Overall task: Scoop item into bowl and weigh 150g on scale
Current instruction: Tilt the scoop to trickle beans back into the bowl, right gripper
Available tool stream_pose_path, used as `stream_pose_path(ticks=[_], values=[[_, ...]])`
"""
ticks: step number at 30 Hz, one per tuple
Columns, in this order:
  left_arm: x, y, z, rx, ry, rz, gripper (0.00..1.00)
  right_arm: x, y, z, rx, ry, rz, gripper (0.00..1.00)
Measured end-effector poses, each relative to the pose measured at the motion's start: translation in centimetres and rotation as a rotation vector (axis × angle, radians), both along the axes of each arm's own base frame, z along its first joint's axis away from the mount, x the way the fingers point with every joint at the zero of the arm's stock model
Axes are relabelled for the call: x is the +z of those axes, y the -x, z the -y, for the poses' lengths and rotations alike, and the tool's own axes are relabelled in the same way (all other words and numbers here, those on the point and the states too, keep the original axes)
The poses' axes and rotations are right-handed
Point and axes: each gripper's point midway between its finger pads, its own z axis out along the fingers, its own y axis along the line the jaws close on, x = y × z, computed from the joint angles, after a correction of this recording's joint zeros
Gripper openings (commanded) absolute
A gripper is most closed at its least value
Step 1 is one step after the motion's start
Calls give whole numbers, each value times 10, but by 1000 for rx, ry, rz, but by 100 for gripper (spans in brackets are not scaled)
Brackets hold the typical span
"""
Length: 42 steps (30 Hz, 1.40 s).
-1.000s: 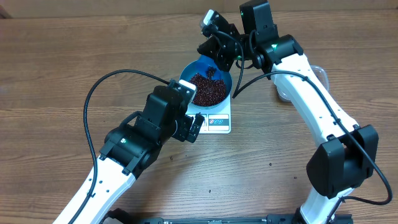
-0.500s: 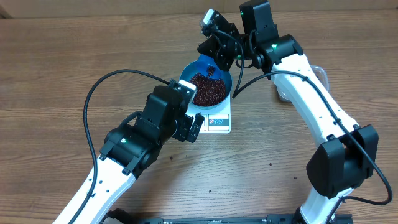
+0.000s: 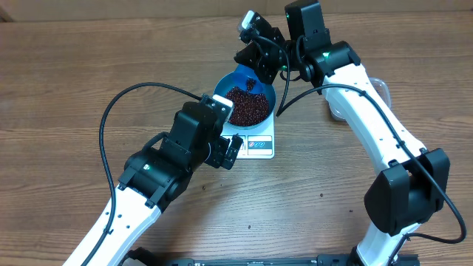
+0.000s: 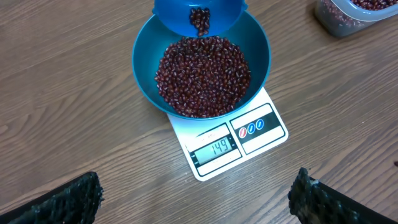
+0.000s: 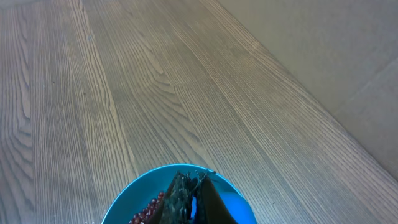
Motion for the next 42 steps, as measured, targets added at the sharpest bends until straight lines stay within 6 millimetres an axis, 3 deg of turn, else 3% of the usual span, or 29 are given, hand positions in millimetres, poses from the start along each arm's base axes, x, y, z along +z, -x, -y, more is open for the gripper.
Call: stream_pose_path(ticks=[42], values=[[0, 0, 0, 0, 0, 0, 99, -1, 1, 0, -8, -3, -19, 4]])
